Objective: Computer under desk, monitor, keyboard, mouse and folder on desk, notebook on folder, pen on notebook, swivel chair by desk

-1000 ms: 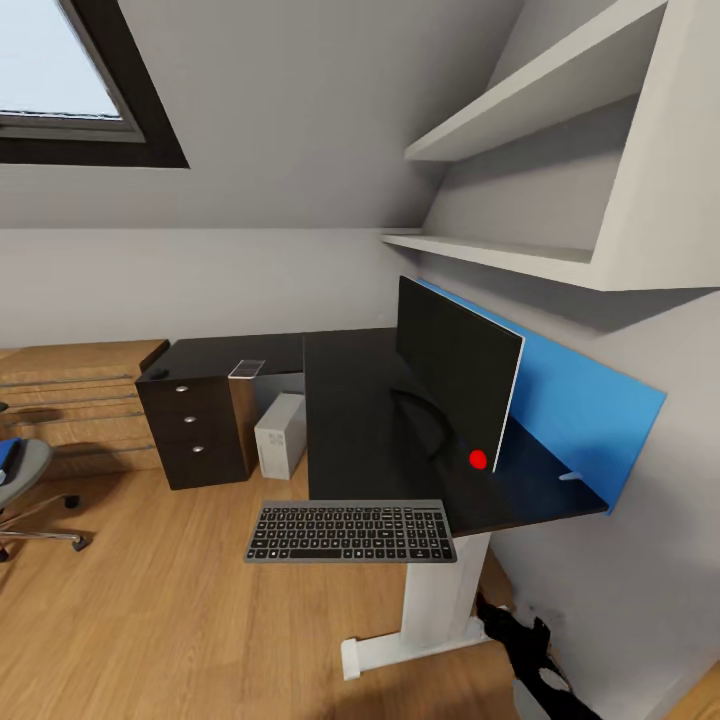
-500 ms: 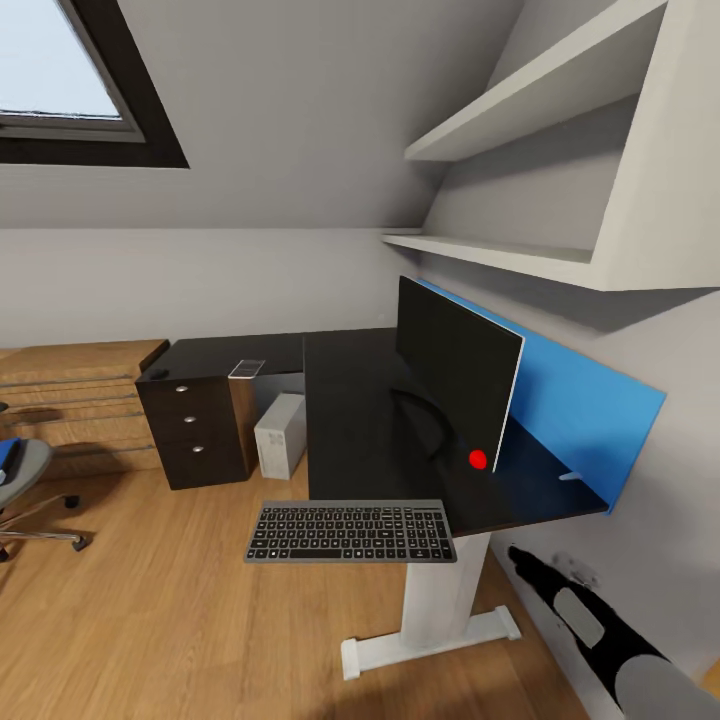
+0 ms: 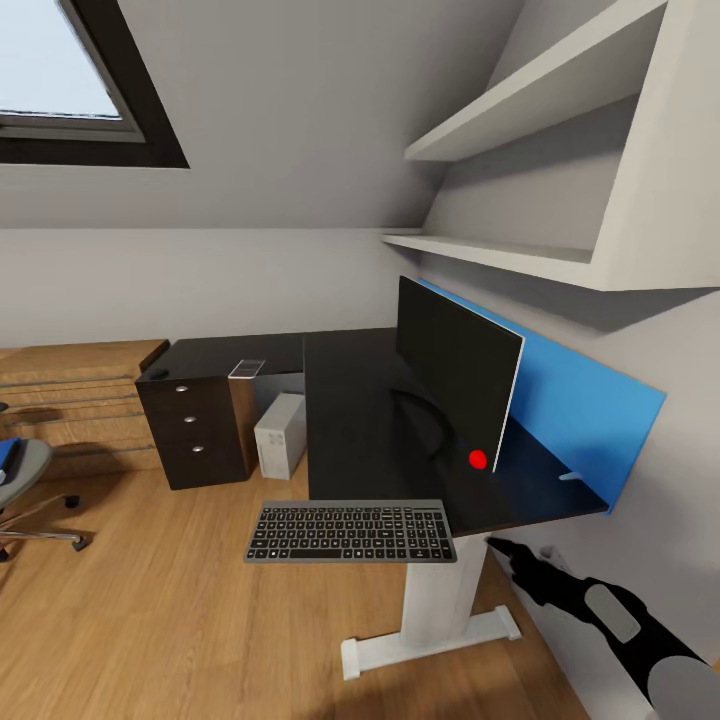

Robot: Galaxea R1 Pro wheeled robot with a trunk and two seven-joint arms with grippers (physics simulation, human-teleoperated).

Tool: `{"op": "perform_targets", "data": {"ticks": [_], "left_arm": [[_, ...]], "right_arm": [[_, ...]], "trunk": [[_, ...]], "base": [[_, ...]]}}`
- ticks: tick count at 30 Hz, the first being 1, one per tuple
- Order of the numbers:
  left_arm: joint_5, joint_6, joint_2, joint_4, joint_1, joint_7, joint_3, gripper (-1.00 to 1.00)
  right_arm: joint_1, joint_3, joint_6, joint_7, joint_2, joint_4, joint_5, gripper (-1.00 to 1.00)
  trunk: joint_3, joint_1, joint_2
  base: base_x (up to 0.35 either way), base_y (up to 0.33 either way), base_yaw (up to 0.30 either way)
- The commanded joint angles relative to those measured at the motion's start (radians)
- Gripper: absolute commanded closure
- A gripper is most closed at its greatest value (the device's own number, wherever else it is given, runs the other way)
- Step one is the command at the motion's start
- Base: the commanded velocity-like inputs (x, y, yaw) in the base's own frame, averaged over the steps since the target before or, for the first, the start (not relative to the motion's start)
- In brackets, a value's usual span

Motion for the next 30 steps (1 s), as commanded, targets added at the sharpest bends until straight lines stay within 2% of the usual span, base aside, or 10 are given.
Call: {"op": "perform_targets", "data": {"ticks": [1, 7, 25, 27, 30], "left_arm": [[0.009, -0.004, 0.002, -0.002, 0.000, 0.007, -0.008, -1.00], [0.008, -0.005, 0.002, -0.002, 0.000, 0.007, -0.008, -1.00], [0.005, -0.005, 0.002, -0.002, 0.000, 0.006, -0.009, -1.00], [0.005, -0.005, 0.001, -0.002, 0.000, 0.006, -0.010, -1.00], [0.005, -0.005, 0.001, -0.002, 0.000, 0.006, -0.010, -1.00]], "right_arm": [[-0.001, 0.007, 0.010, 0.022, -0.001, 0.001, -0.007, -1.00], [0.001, 0.008, 0.021, 0.066, -0.002, 0.002, -0.001, -1.00], [0.001, 0.015, 0.021, 0.075, 0.003, 0.002, 0.003, -1.00], [0.001, 0.027, 0.020, 0.075, 0.005, 0.002, 0.005, -1.00], [0.001, 0.088, 0.018, 0.076, 0.017, 0.001, 0.022, -1.00]], "trunk": [[-0.001, 0.000, -0.001], [-0.001, 0.000, -0.001], [-0.001, 0.000, -0.001], [-0.001, 0.000, -0.001], [-0.001, 0.000, -0.001]], "base": [[0.000, 0.000, 0.000], [0.000, 0.000, 0.000], [0.000, 0.000, 0.000], [0.000, 0.000, 0.000], [0.000, 0.000, 0.000]]}}
